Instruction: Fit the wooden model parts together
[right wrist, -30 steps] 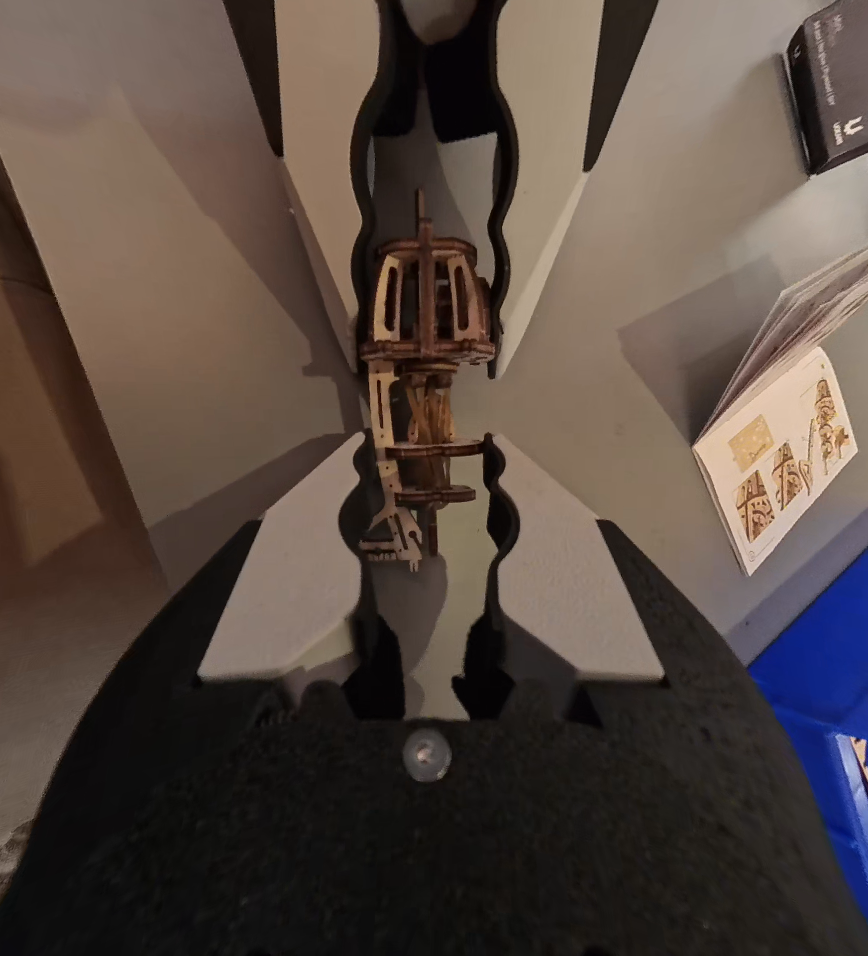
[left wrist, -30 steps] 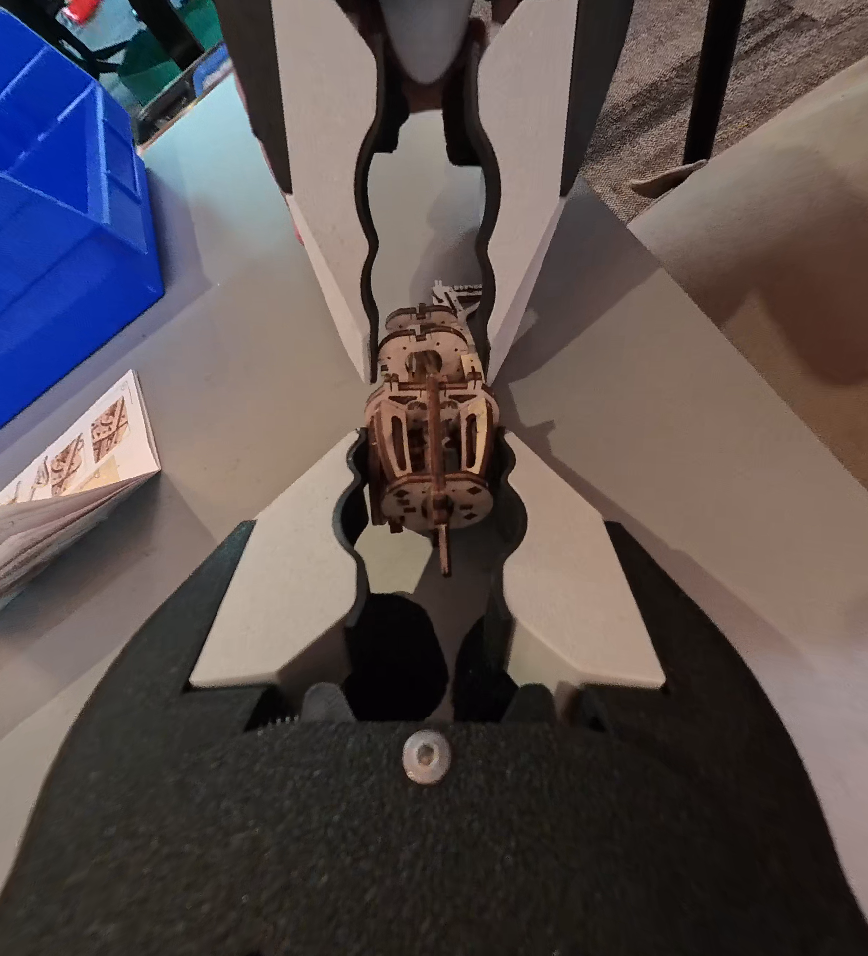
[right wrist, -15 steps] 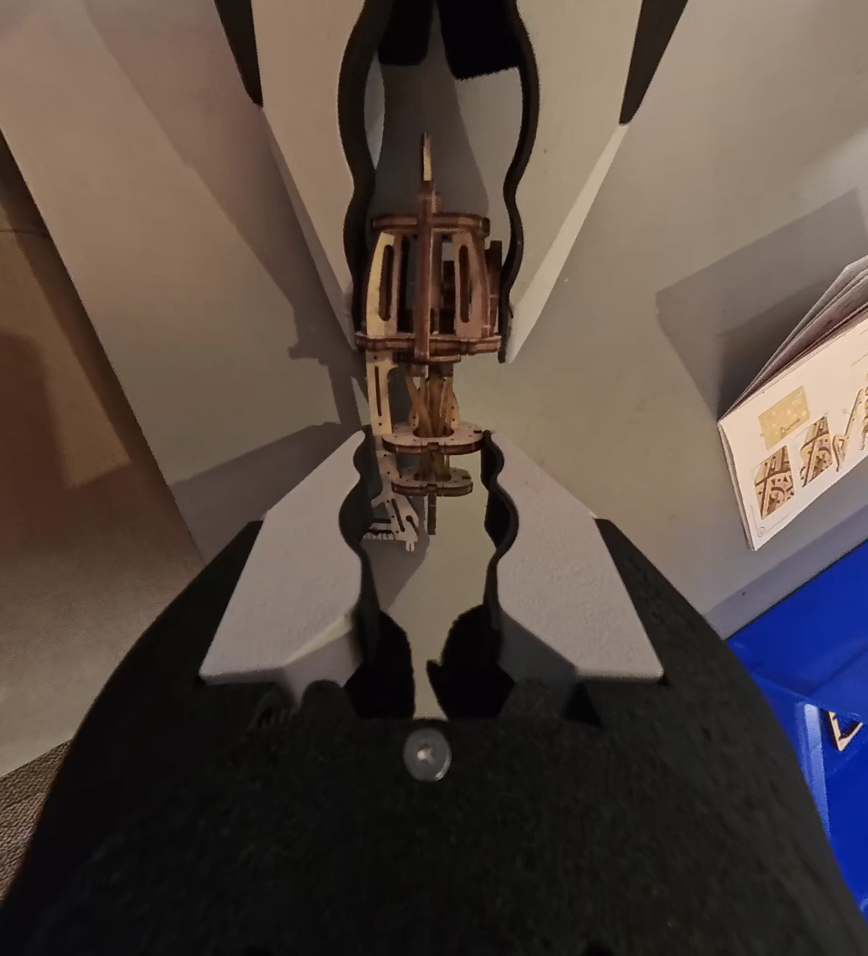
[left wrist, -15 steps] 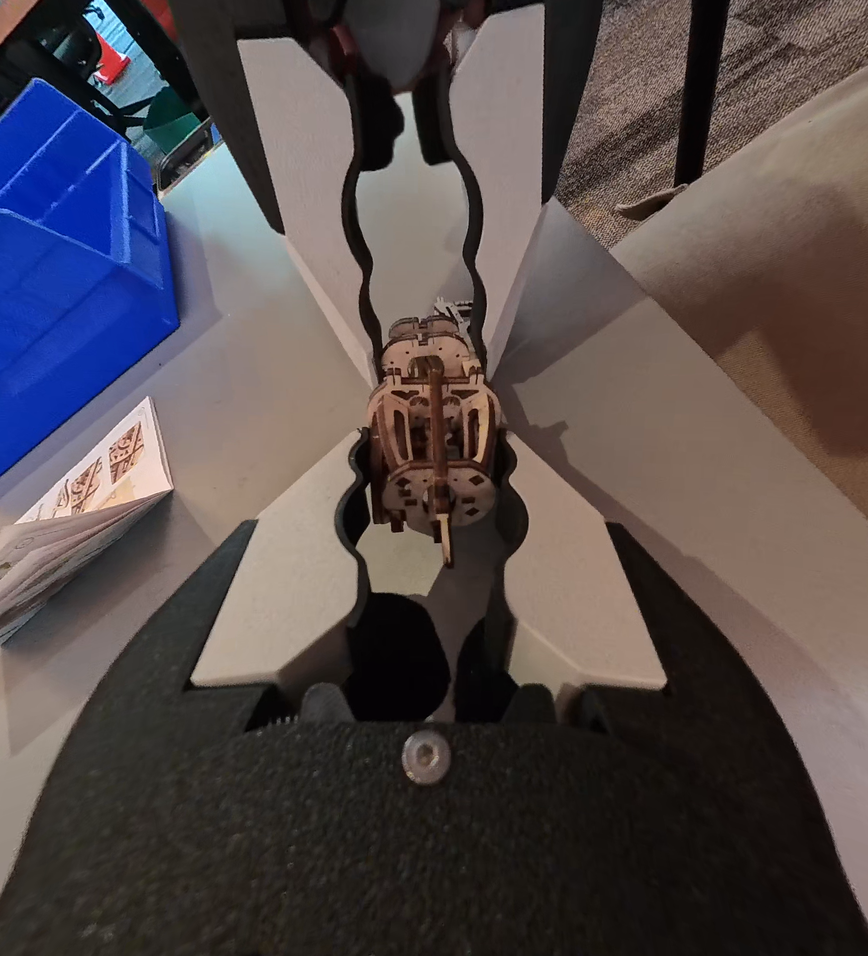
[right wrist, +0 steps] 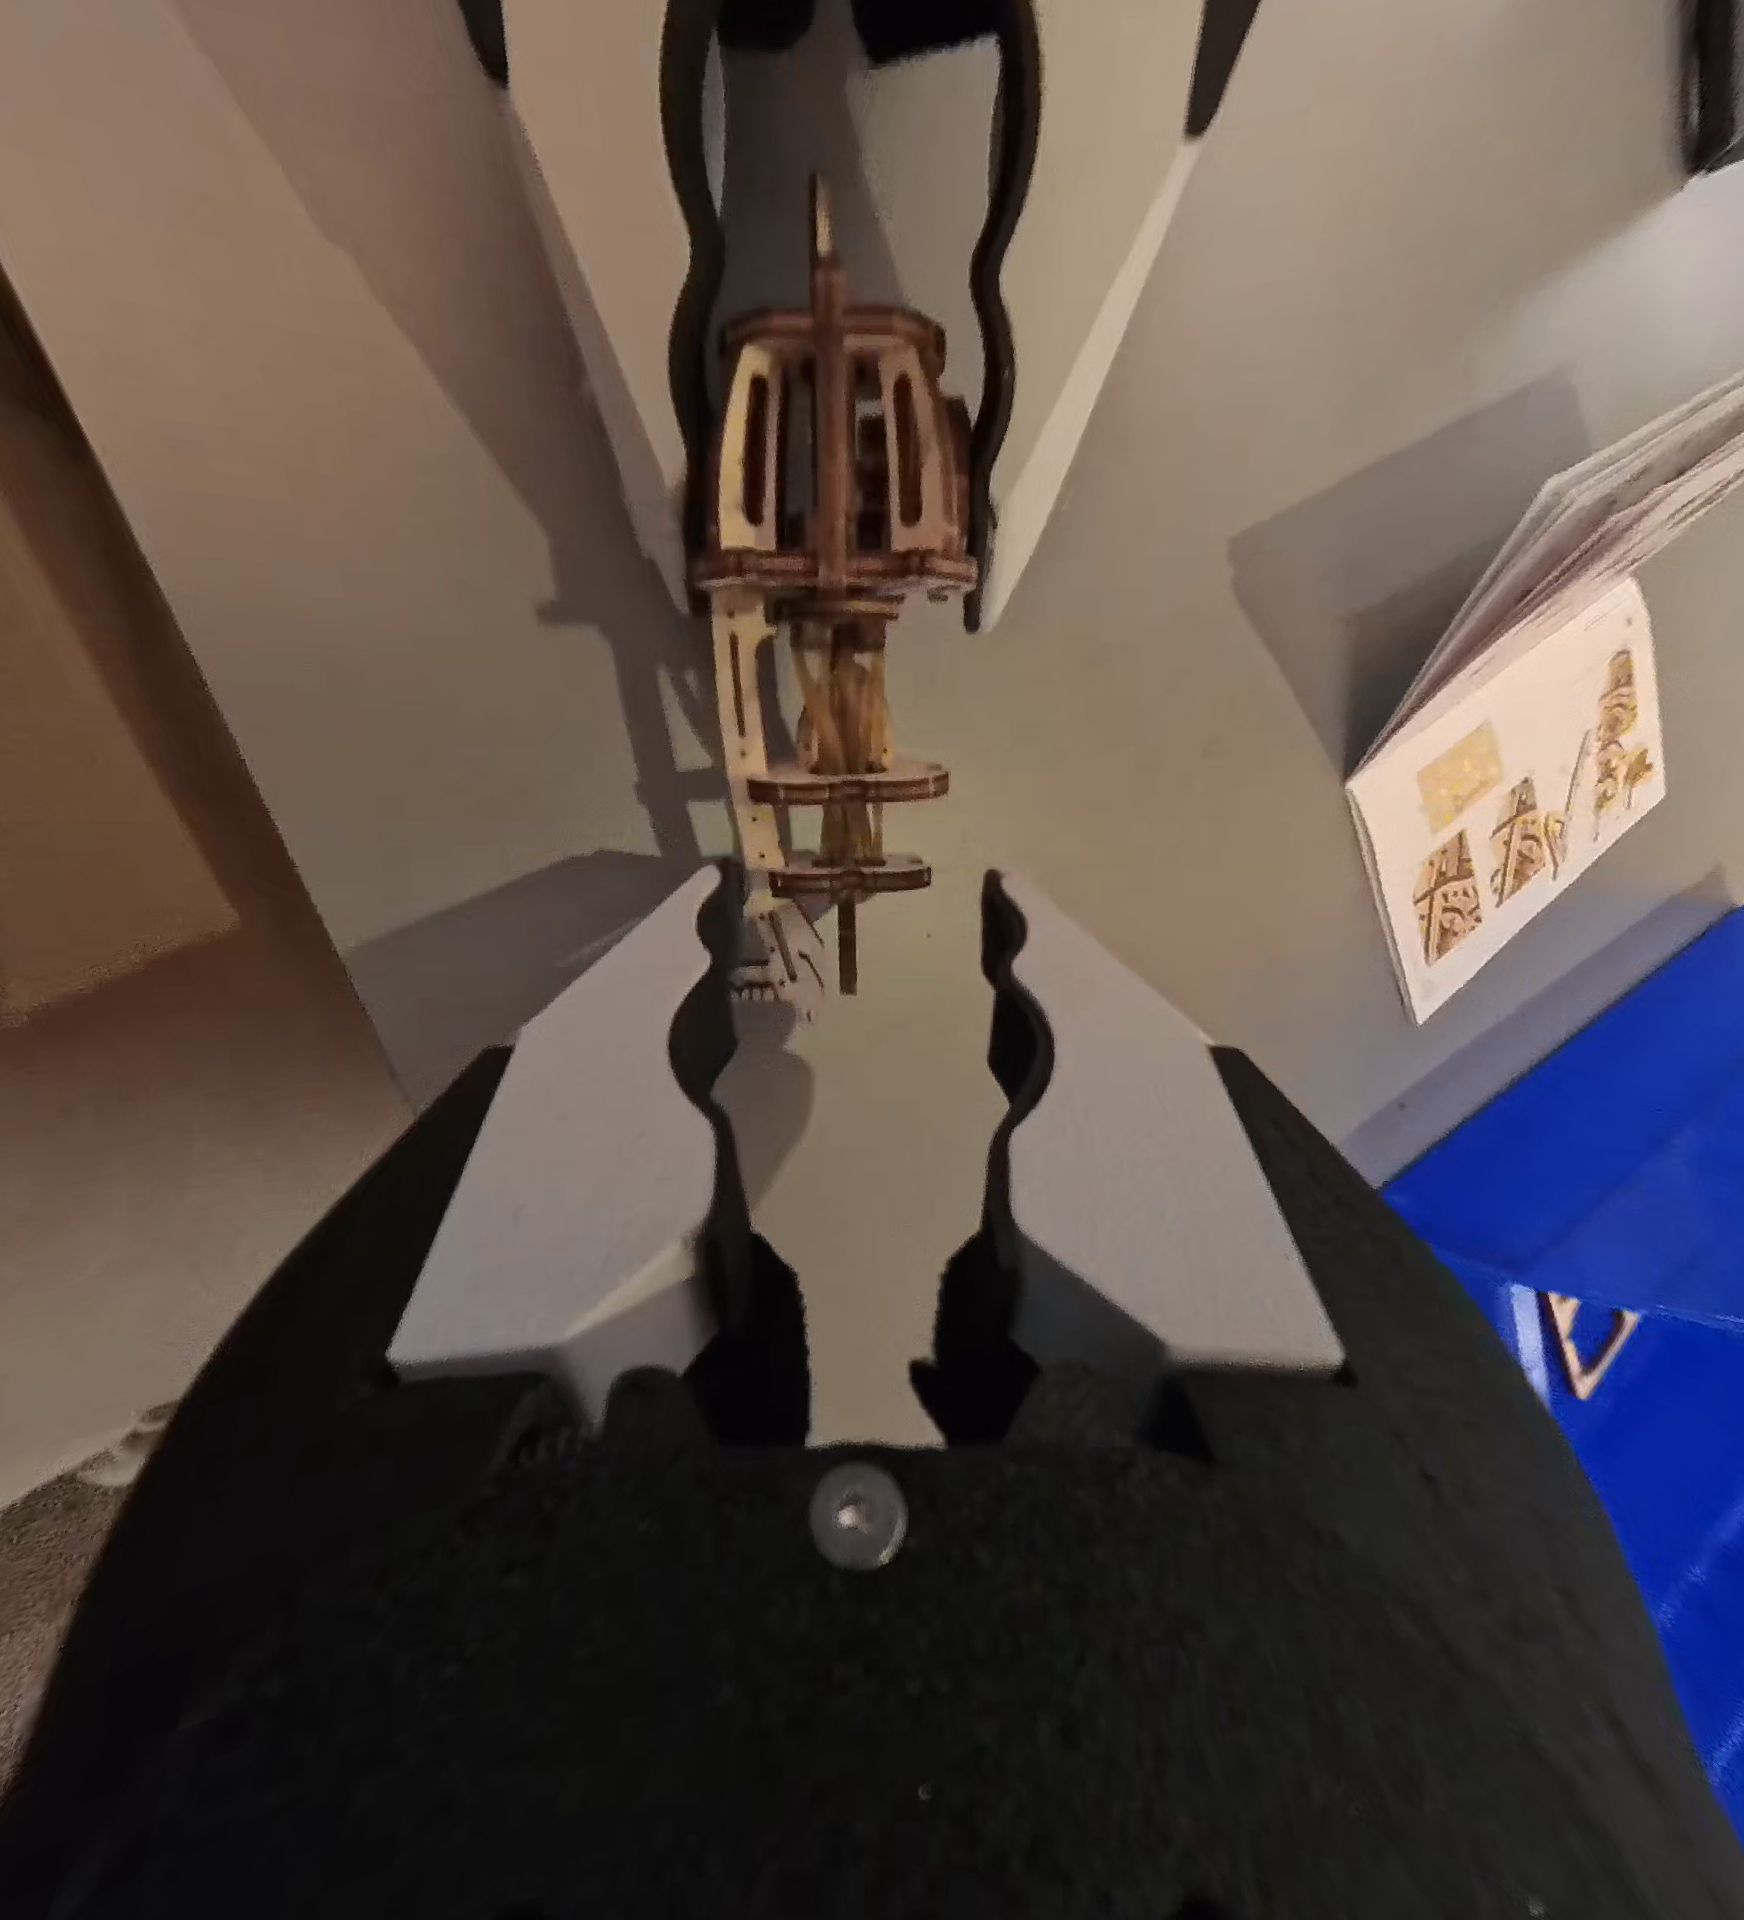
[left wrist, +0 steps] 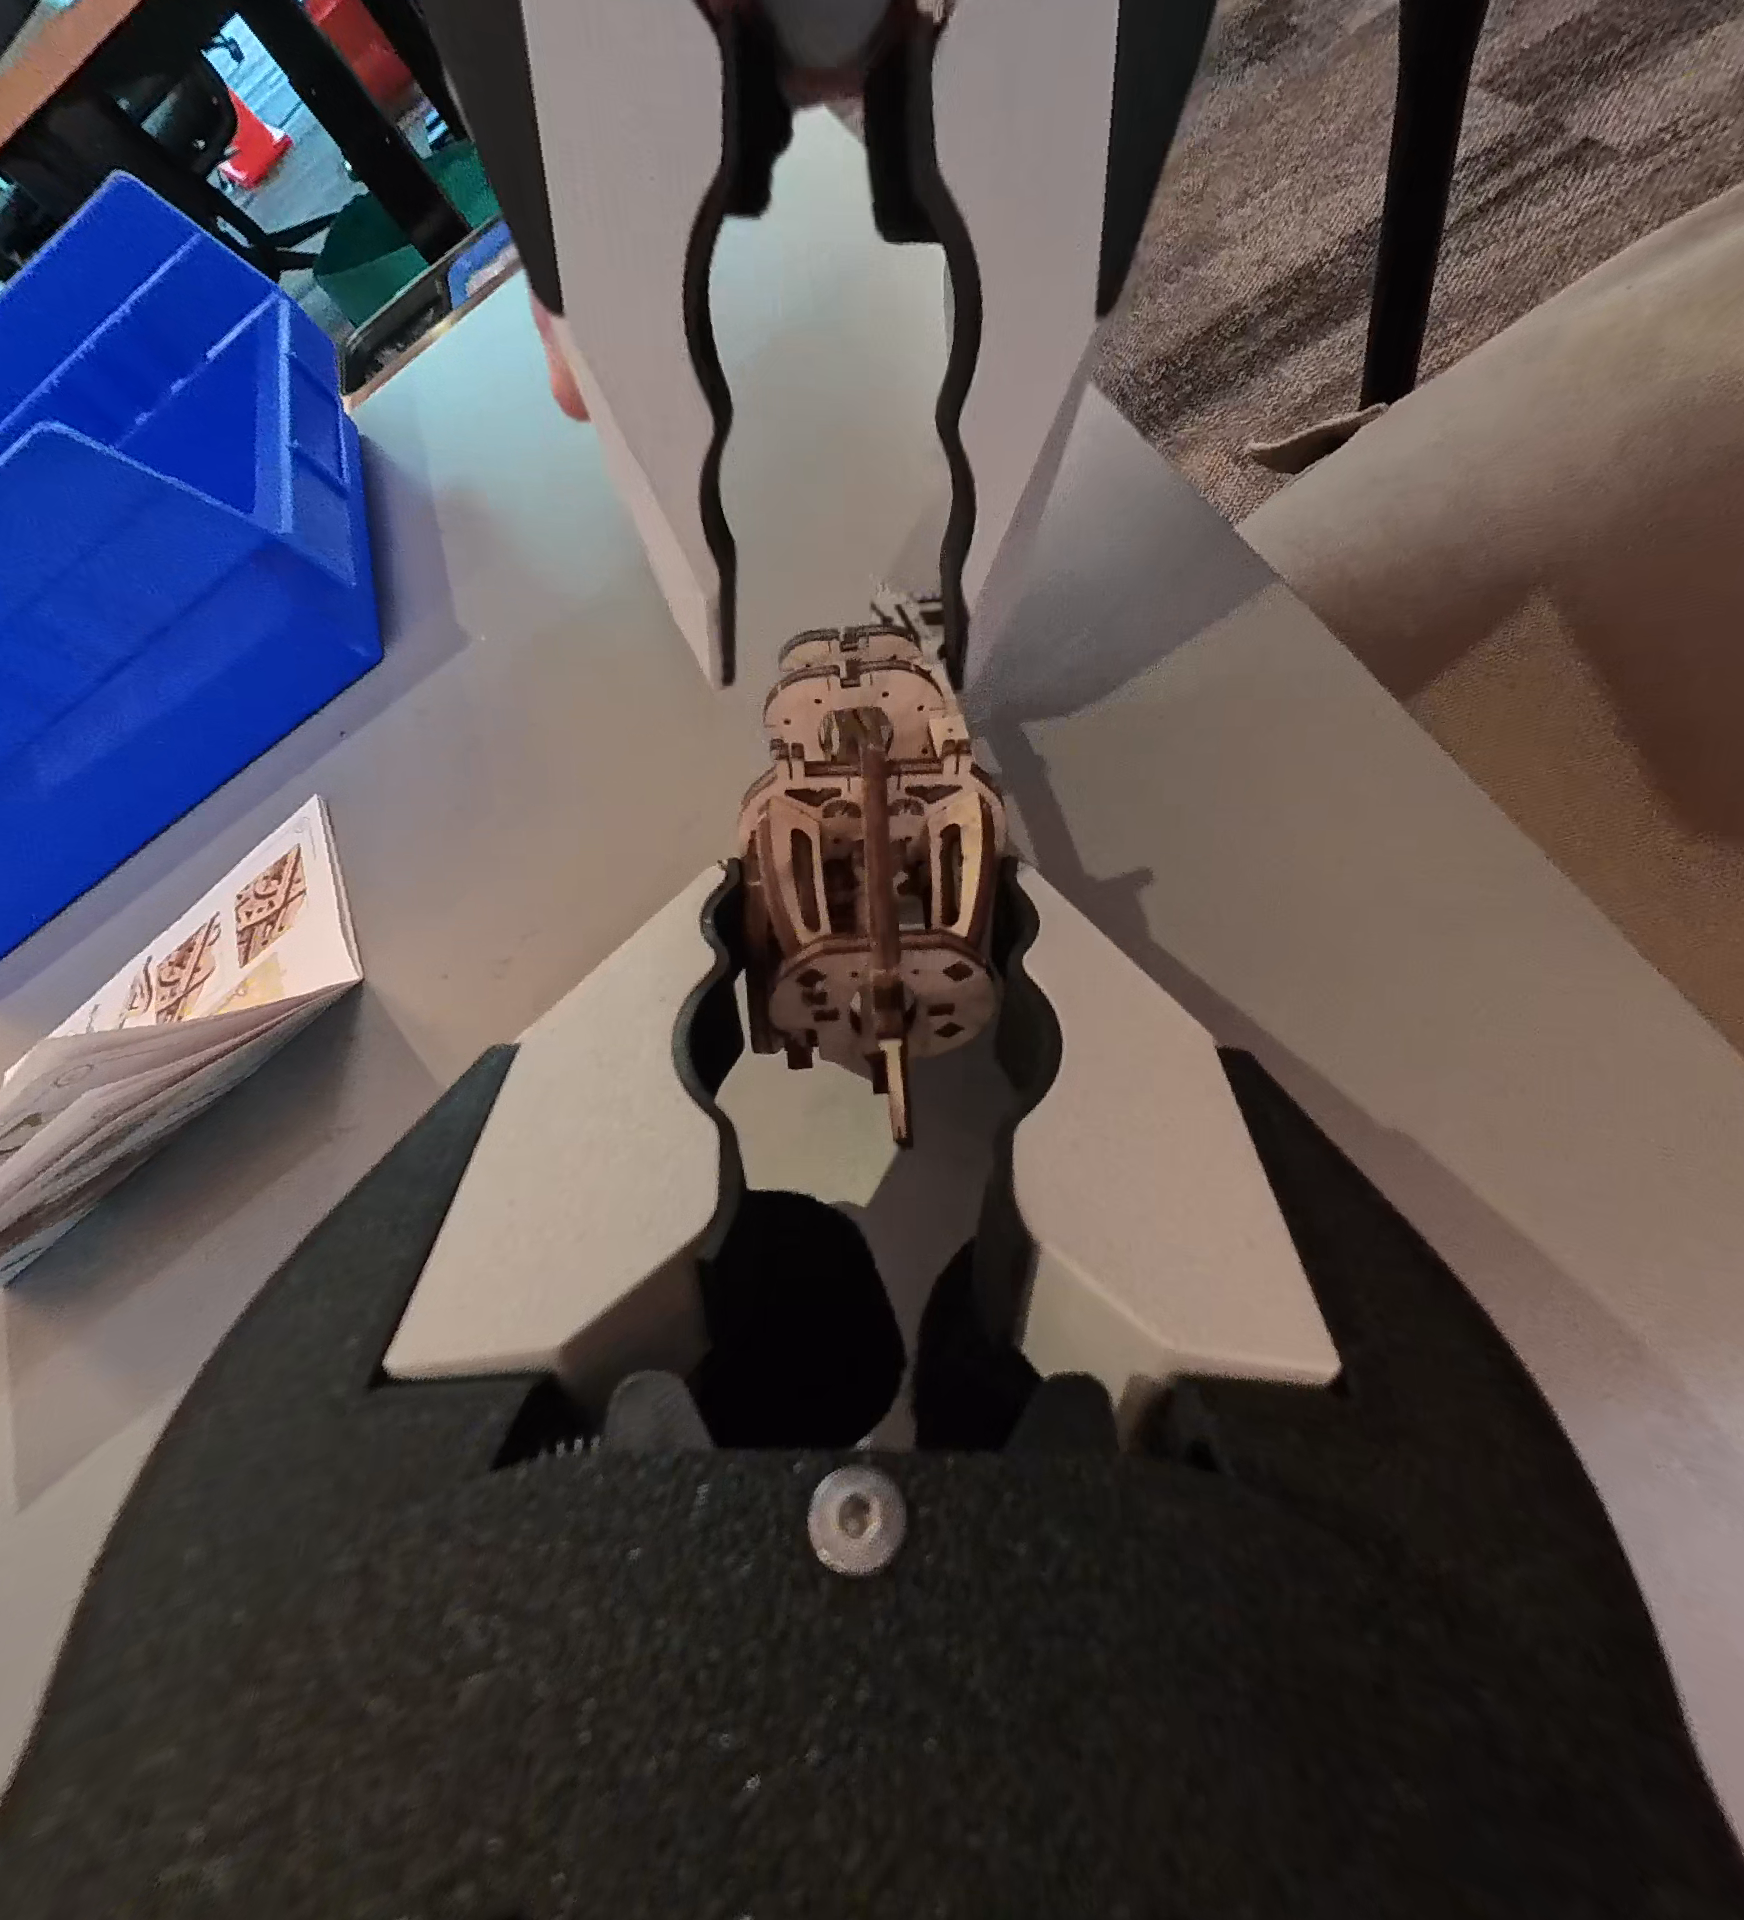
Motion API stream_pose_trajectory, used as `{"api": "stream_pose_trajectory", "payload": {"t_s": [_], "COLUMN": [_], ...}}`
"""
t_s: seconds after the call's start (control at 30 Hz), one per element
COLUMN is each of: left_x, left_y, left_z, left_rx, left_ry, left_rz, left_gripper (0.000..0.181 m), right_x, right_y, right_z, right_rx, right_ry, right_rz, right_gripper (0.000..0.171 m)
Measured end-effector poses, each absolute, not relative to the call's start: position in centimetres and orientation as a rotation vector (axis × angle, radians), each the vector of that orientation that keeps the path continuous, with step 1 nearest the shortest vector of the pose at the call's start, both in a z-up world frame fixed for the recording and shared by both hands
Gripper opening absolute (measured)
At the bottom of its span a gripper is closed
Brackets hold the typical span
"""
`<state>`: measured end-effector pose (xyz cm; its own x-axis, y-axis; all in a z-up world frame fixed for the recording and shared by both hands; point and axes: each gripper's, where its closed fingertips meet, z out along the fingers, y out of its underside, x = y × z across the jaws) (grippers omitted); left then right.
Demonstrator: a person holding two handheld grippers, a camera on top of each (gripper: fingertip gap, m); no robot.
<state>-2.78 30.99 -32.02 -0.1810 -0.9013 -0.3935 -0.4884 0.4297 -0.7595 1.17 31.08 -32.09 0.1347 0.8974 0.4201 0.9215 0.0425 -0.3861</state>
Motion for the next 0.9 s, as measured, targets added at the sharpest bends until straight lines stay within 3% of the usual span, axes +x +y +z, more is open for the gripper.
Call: {"api": "stream_pose_trajectory", "payload": {"t_s": [0.03,0.23,0.43,0.9], "left_x": [-2.7,-2.7,-2.7,-2.7], "left_y": [30.9,30.6,30.6,30.7], "left_z": [-32.0,-31.6,-31.5,-31.6], "left_rx": [-1.187,-1.177,-1.176,-1.189], "left_ry": [1.823,1.811,1.805,1.805], "left_rz": [-0.611,-0.643,-0.64,-0.626], "left_gripper": [0.044,0.044,0.044,0.044], "right_x": [1.1,1.3,0.8,1.1], "right_y": [31.0,30.8,31.0,31.0], "right_z": [-32.0,-33.2,-33.2,-33.0], "right_rx": [-1.83,-1.879,-1.885,-1.919], "right_ry": [-1.734,-1.763,-1.757,-1.776], "right_rz": [-0.033,-0.035,-0.027,-0.035], "right_gripper": [0.045,0.053,0.037,0.034]}}
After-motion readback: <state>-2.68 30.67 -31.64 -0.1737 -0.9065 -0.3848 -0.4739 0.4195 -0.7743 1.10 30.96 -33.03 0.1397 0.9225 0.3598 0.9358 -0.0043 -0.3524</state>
